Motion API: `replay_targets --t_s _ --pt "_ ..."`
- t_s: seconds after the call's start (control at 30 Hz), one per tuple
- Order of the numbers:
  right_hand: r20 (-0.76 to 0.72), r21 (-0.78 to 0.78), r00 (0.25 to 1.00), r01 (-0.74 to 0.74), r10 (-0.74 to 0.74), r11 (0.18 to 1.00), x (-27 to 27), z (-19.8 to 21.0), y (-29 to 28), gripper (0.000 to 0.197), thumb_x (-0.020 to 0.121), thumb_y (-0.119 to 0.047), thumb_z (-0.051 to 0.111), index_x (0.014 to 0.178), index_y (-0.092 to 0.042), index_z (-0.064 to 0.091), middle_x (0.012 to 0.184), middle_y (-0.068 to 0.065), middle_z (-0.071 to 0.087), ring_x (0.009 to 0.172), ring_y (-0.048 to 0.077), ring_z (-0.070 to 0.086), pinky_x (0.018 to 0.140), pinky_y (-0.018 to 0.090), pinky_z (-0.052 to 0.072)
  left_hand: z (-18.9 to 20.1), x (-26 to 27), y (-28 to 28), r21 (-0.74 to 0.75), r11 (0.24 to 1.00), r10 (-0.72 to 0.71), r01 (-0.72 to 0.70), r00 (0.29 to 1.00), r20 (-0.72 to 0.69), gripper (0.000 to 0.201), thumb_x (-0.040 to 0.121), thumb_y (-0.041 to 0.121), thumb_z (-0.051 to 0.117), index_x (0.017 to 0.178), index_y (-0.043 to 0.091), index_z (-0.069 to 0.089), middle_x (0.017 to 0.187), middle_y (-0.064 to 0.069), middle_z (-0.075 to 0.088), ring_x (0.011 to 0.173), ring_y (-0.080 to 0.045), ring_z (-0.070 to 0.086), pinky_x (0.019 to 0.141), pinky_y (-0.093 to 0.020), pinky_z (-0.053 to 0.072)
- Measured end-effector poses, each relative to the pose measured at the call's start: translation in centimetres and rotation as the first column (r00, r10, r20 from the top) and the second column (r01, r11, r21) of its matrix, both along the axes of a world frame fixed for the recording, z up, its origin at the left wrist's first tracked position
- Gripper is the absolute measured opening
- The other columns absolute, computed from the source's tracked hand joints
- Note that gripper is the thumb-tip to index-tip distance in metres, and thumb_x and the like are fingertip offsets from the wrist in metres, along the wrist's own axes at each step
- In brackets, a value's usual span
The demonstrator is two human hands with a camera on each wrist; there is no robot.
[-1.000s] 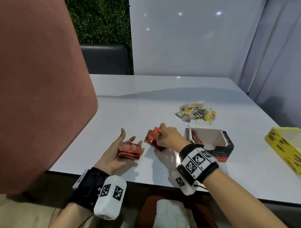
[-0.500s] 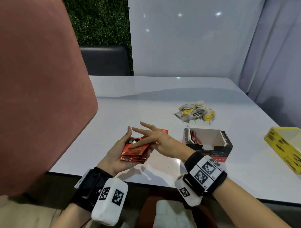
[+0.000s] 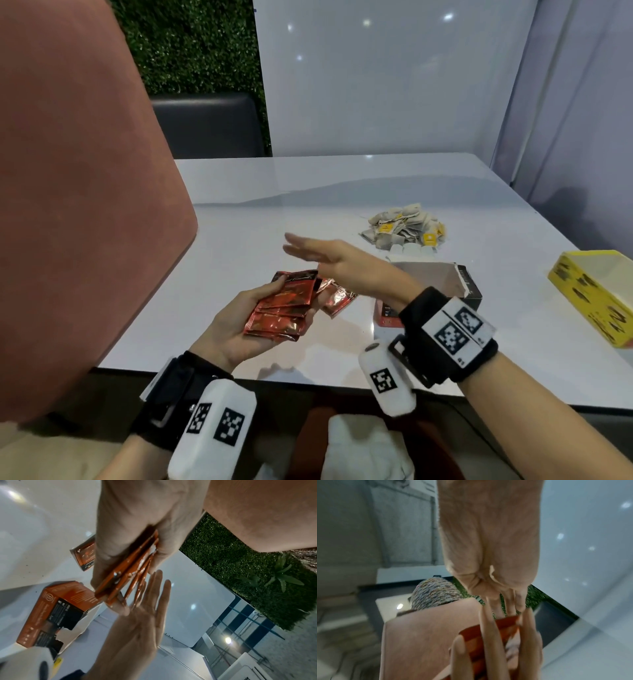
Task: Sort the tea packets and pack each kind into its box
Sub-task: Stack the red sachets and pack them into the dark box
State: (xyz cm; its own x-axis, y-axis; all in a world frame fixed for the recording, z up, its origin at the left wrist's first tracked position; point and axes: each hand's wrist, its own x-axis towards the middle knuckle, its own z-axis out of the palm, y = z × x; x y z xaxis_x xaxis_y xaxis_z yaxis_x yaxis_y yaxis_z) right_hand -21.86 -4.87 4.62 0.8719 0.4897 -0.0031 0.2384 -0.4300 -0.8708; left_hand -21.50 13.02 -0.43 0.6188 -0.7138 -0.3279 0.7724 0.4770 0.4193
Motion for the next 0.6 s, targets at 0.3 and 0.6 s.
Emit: replay_targets --t_s 0.3,0.6 --pt "0.061 -0.580 0.981 -0.114 0.183 0.807 0.6 -1.9 2.5 0.115 0.069 -0.032 0.080 0.149 -0.019 -0.002 0.134 0.011 0.044 0.117 0.027 0.049 0.097 0.032 0.042 -0.4 0.2 -2.0 0.275 0.949 0.127 -0.152 0.986 0.106 0.014 0.073 0.010 0.055 0.084 0.006 0.063 0.090 -0.011 0.057 0.082 -0.022 0.057 0.085 -0.033 0.045" --pt "0.139 -0.559 0.960 -0.126 0.242 0.820 0.7 -3.0 2.0 0.092 0.072 -0.026 0.075 0.145 -0.030 0.019 0.115 0.008 0.041 0.107 0.026 0.047 0.091 0.034 0.043 -0.5 -0.3 -2.6 0.332 0.940 0.006 -0.073 0.980 0.198 0.027 0.071 0.001 0.045 0.080 0.004 0.070 0.081 -0.016 0.064 0.070 -0.026 0.065 0.075 -0.045 0.054"
